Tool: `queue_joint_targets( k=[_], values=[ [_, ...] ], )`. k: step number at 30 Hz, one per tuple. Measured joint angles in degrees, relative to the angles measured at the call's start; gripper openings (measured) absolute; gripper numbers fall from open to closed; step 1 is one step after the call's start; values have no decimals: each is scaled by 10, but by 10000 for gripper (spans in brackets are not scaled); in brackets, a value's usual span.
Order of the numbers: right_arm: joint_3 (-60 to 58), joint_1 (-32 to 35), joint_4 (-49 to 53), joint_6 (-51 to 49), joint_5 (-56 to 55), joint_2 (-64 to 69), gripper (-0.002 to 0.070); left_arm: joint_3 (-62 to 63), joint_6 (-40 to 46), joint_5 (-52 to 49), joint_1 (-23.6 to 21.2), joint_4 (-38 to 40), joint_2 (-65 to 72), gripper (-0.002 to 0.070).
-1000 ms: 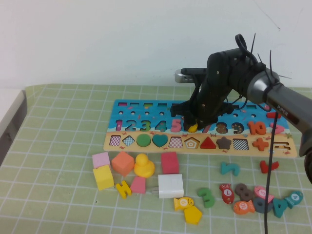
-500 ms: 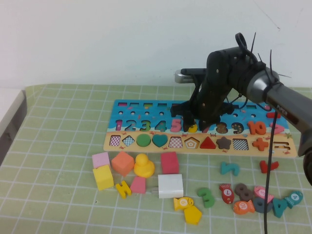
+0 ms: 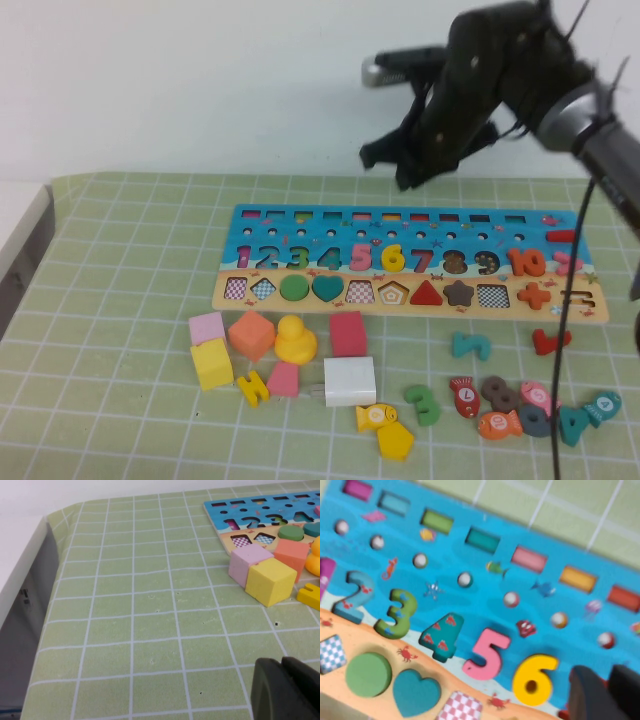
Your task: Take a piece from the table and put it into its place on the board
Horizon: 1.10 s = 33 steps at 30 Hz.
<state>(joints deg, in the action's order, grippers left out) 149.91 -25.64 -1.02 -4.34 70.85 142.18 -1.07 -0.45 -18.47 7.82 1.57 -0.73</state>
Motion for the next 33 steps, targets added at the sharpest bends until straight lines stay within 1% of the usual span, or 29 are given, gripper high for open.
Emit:
queue_joint_targets(
  k=[2,5,16,19,22,26,33],
  values=[
    [1,1,0,9,1,-20,38,0,0,0,0,0,0,-2],
    [3,2,1,20,1,-61,15,0,0,0,0,0,0,-2],
    [5,2,4,43,1,-273,6,0,0,0,0,0,0,-2],
    [-15,2,10,49,1,-324,5,0,0,0,0,0,0,-2],
    [-81,2,28,58,1,-365,4,0,0,0,0,0,0,-2],
    [-227,0,50,62,1,-424,4,0,0,0,0,0,0,-2],
    [-460,-5,54,62,1,-558,3,0,0,0,0,0,0,-2]
  ],
)
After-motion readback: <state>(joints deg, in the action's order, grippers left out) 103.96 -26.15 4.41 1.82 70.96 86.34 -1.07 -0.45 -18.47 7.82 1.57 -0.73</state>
